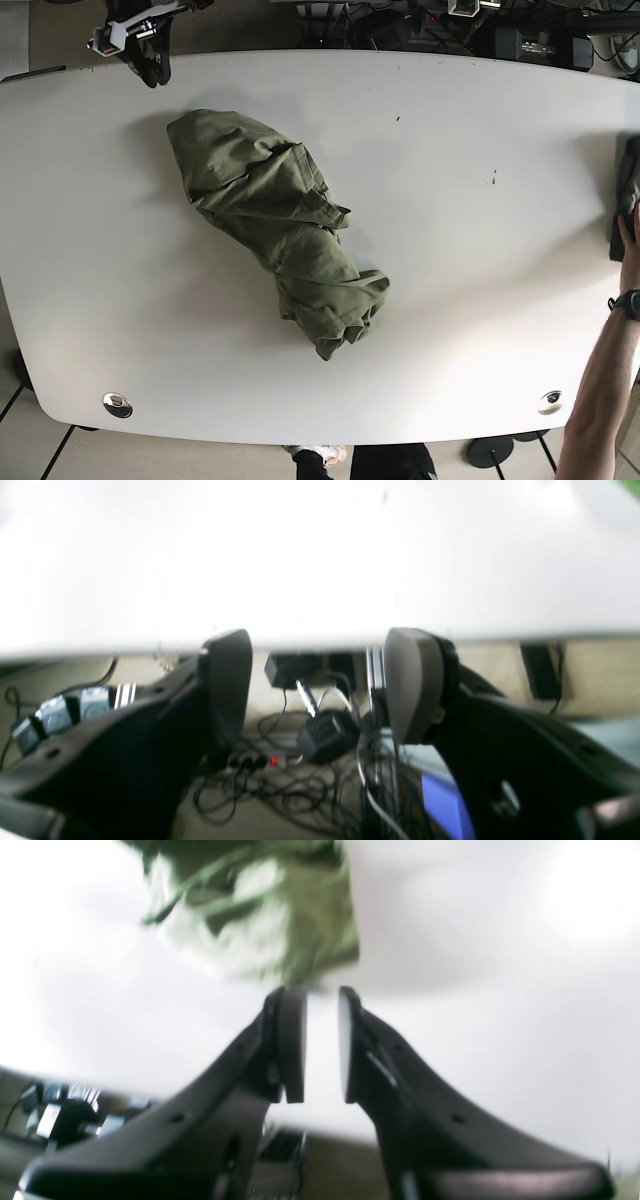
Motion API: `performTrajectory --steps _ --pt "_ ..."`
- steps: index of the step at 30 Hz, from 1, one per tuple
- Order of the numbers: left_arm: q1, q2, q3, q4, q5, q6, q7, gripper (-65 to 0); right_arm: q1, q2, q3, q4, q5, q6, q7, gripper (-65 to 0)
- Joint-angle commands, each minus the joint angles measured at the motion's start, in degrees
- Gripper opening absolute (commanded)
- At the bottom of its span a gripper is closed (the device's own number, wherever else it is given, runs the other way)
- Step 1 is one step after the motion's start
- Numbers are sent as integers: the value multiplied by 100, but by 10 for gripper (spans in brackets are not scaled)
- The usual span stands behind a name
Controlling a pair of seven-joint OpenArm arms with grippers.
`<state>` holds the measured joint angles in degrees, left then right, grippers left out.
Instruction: Fold the T-shirt properly
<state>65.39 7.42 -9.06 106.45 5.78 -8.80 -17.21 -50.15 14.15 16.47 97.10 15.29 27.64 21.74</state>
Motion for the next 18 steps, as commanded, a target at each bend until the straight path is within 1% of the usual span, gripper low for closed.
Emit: performTrajectory --steps 1,3,5,6,8,9,10,12,14,15,17,18 --pt "-64 18 -4 102 -37 14 -129 -271 281 57 54 149 49 36 -262 -541" --pt "-275 18 -4 93 -29 14 -112 -271 738 57 63 176 58 36 -903 -539" --pt "-512 18 -4 58 -20 14 -103 -271 1160 57 72 158 58 45 -1308 -533" --pt "-600 18 -4 49 -11 14 -103 -271 1310 57 72 149 58 45 -1475 -504" --pt "-767 18 -4 49 -2 14 -94 -267 1723 48 72 176 58 54 -1967 -379" --pt "-820 18 -4 49 -2 14 -94 -267 1872 40 72 176 58 54 -2134 -339" --pt "-873 18 -4 49 -2 14 -94 -267 2030 13 72 176 58 54 -2310 -311" --pt "-978 18 -4 40 -2 14 -94 -265 2338 5 37 141 67 89 -2670 -300" --pt "-1092 18 -4 -12 -2 14 -94 -265 2690 -39 63 114 163 370 -3119 -298" --pt "-1189 18 -4 -136 -11 14 -94 -265 2962 -75 72 -26 497 564 -3497 -296" --pt "-1347 18 -4 -276 -11 14 -94 -265 3323 75 72 -193 893 643 -3963 -296" --pt "-1391 18 -4 -311 -11 14 -94 -265 3481 136 72 -290 1043 643 -4191 -296"
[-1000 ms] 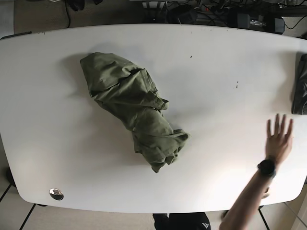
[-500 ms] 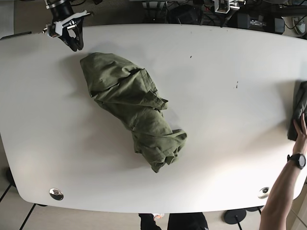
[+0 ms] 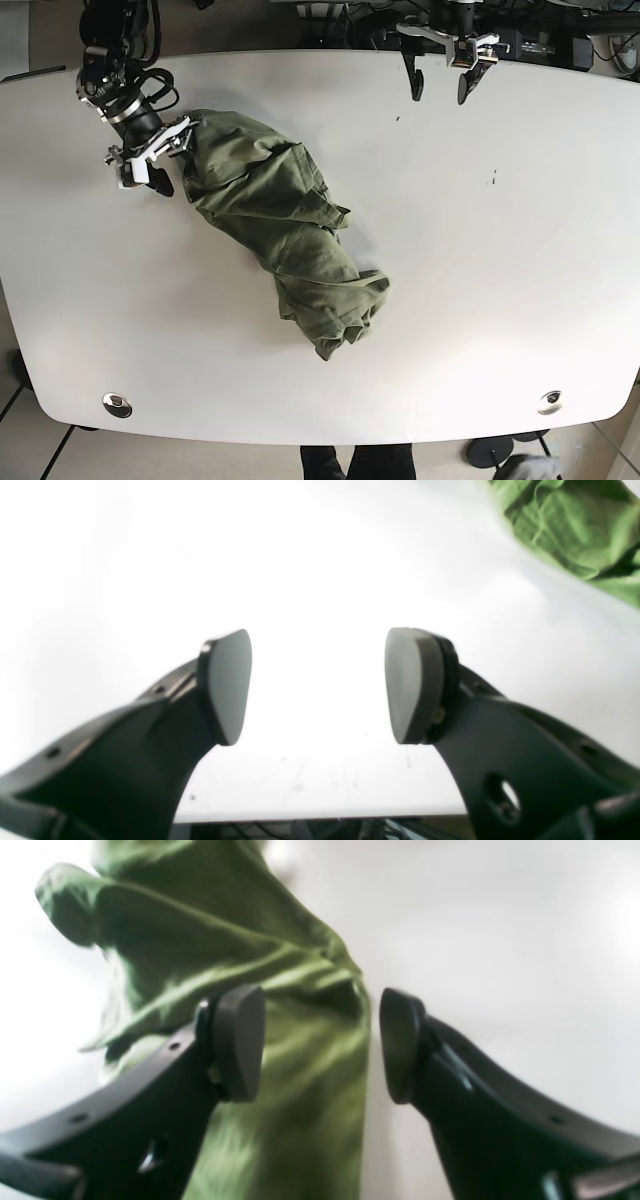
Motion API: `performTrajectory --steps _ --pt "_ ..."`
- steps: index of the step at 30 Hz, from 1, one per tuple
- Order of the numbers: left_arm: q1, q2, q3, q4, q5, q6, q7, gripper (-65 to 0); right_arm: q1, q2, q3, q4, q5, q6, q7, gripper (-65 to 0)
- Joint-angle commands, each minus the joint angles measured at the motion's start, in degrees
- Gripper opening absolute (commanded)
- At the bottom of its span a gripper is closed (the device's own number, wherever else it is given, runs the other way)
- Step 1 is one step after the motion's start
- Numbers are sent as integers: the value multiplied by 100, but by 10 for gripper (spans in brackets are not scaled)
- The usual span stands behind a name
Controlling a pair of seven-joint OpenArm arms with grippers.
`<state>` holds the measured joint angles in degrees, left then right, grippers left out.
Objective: Fold the T-shirt properly
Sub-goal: 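Reach the right gripper to the green shirt's edge and grasp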
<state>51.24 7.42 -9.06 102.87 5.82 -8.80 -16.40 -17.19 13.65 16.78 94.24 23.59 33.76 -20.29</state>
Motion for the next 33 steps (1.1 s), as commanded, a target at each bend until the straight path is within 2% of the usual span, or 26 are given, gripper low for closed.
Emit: performTrajectory --steps 1,5,9,13,17,20,26,28,31,33 --pt "14 18 -4 12 -15 14 -175 -267 352 222 41 -109 379 40 -164 -296" --pt "-127 10 -4 -6 -7 -4 -175 -267 1082 380 15 -777 695 48 -621 -296" --pt "-153 10 -4 -14 2 -4 -175 -267 1776 354 -29 -1595 634 57 -867 -296" --pt "-162 1 -4 -14 2 -4 -175 -268 2295 371 -689 -2369 634 57 -850 -296" --pt "-162 1 -4 -14 2 5 -175 -268 2330 319 -1031 -2395 634 48 -850 -296" --pt "-162 1 -22 -14 2 5 -175 -268 2330 152 -1278 -2421 634 13 -850 -296" --pt "-171 1 -22 -14 2 5 -175 -268 2339 -112 -1313 -2430 625 4 -858 -300" --pt "-285 1 -30 -6 2 5 -175 -269 2348 -121 -1427 -2404 625 13 -885 -300" --pt "-399 -26 -39 -6 2 14 -175 -269 2348 -103 -1963 -2272 678 4 -885 -300" --pt "-469 -26 -39 -6 2 14 -175 -269 2330 -121 -2025 -2184 643 -4 -885 -301"
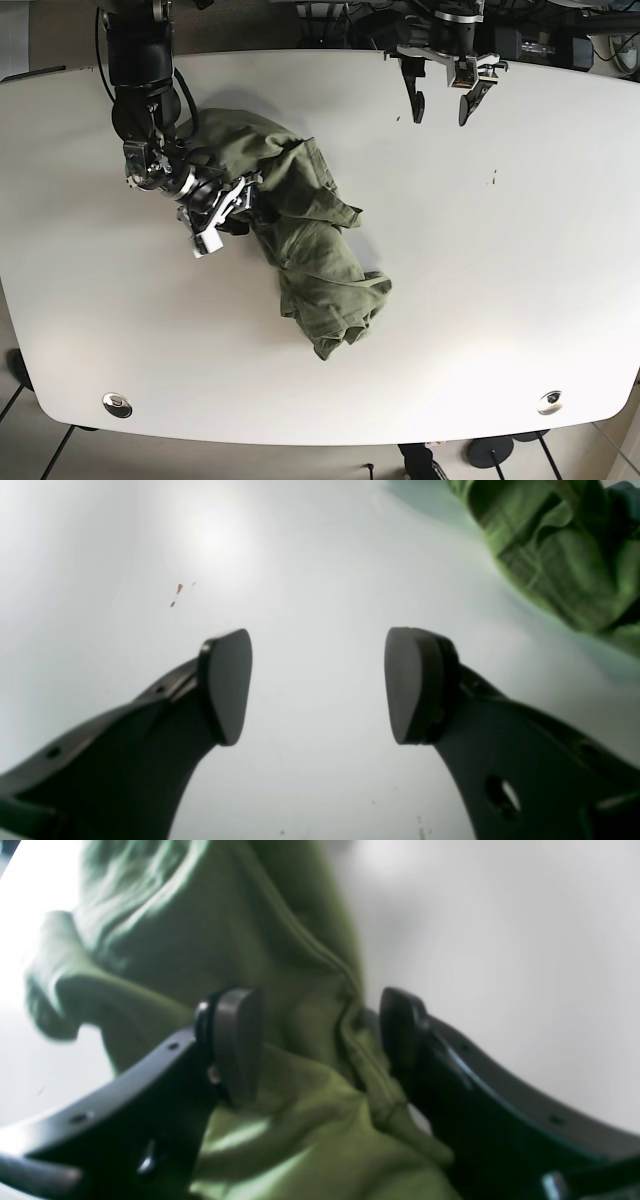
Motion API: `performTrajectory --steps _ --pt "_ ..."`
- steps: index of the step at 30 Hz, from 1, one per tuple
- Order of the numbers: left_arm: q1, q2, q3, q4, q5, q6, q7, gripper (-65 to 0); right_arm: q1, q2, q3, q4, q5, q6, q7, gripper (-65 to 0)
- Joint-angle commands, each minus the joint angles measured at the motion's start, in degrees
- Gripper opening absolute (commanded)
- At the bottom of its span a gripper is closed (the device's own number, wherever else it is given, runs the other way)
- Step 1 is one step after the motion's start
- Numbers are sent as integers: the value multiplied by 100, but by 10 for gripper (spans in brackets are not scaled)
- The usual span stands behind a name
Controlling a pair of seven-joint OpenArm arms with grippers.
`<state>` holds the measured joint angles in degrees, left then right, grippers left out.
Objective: Fold the T-shirt properly
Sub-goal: 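Reach the right gripper to the green shirt's edge and grasp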
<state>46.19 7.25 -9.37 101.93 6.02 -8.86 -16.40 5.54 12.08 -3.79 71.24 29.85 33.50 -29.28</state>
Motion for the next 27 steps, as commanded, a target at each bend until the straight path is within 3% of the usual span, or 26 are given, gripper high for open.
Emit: performTrajectory --steps 1,4,5,8,9,11,18,22,27 --pt "9 -8 -8 97 -18 20 -175 -269 57 36 41 124 26 22 13 -301" --pt "0 -8 -8 97 -18 20 -175 -269 74 36 41 124 18 22 31 -317" --pt "-8 -17 -8 88 -18 20 -175 -269 127 36 41 124 9 22 40 -363" --pt "-246 -17 -149 80 -18 20 -87 -269 268 36 41 115 9 22 13 -612" --pt "-343 -17 -176 88 -35 20 80 -269 303 36 41 150 18 13 13 -637" --pt "-545 -17 -237 124 -44 20 467 -269 365 63 50 317 70 13 -48 -626" --pt "-1450 -17 -88 308 -53 -6 1618 -269 760 45 1166 2419 18 13 -1595 -633" --pt "-1793 -17 44 291 -44 -6 1706 -269 1323 107 1562 3368 18 13 -2167 -633" --pt "-2110 -17 71 255 -44 -6 1715 -269 2369 230 1641 3913 44 13 -2923 -633"
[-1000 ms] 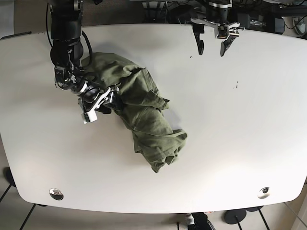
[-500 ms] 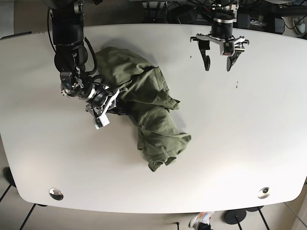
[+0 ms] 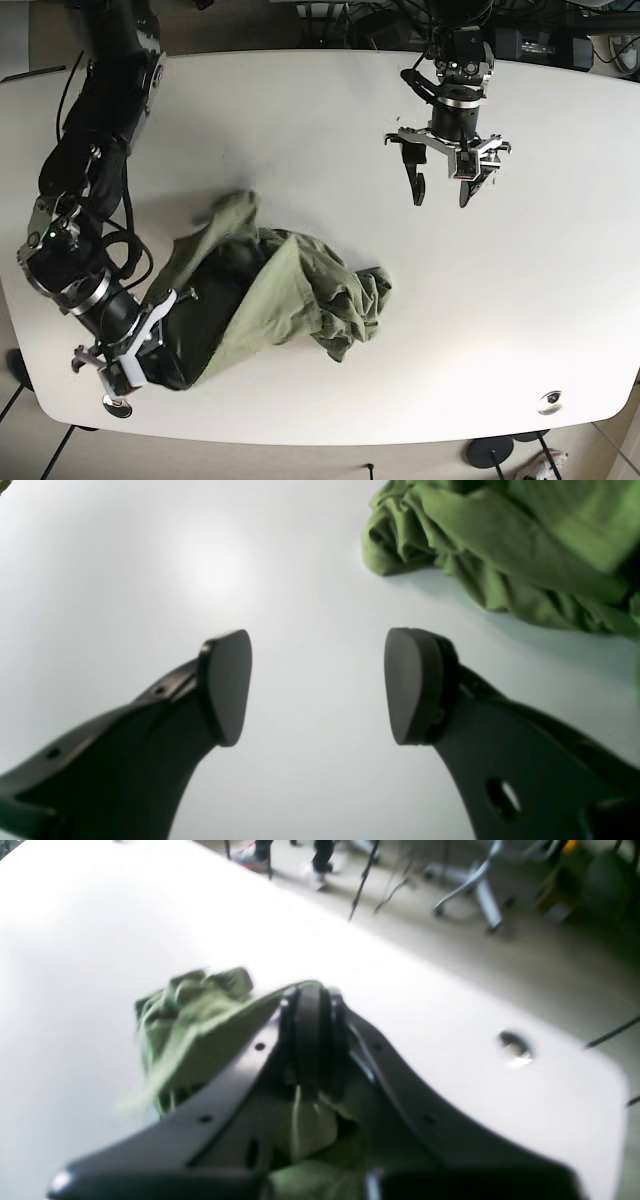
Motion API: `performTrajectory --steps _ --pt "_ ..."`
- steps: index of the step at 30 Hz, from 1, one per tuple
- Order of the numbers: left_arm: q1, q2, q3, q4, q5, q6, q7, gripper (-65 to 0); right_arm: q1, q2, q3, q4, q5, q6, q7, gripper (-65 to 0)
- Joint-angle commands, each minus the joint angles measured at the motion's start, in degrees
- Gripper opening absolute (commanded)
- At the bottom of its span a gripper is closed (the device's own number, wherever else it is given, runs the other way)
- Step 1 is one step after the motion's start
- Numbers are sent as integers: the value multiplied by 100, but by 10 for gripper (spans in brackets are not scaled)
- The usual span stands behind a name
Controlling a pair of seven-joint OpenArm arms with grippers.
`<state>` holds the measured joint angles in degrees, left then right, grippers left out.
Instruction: Fold the T-shirt properly
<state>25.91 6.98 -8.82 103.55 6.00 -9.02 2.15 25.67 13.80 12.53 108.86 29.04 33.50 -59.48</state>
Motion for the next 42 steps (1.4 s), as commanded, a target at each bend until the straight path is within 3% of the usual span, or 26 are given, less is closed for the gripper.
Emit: performTrajectory --steps 1,6,12,24,30,35,37,40,41,42 --pt "-178 18 25 94 -33 0 -141 -268 655 57 -18 169 134 22 1 -633" --pt "-609 -79 227 146 -42 0 536 -267 1921 57 -27 169 125 66 -526 -633" --pt "-1198 -184 245 -240 -33 0 545 -265 2439 163 -27 152 142 75 -588 -633" --pt "-3897 -360 913 -3607 -42 -8 519 -265 2149 154 -27 134 99 66 -544 -633" --pt "-4767 -351 913 -5093 -51 -685 510 -267 2141 154 -1 143 90 57 -544 -633" --pt "-4890 -351 921 -5665 -7 -1019 554 -278 2141 154 17 152 90 39 -544 -633" --pt "-4960 -377 930 -5964 -7 -1037 554 -360 2141 154 17 152 90 39 -544 -633" --pt "-4996 -536 1168 -6175 -7 -1046 554 -587 2141 163 26 143 90 39 -544 -633" --pt "-4996 -650 1273 -6122 -7 -1037 554 -639 2149 171 26 143 81 31 -544 -633" --pt "-4996 -685 1282 -6060 -15 -1028 554 -640 2149 180 26 134 81 31 -535 -633"
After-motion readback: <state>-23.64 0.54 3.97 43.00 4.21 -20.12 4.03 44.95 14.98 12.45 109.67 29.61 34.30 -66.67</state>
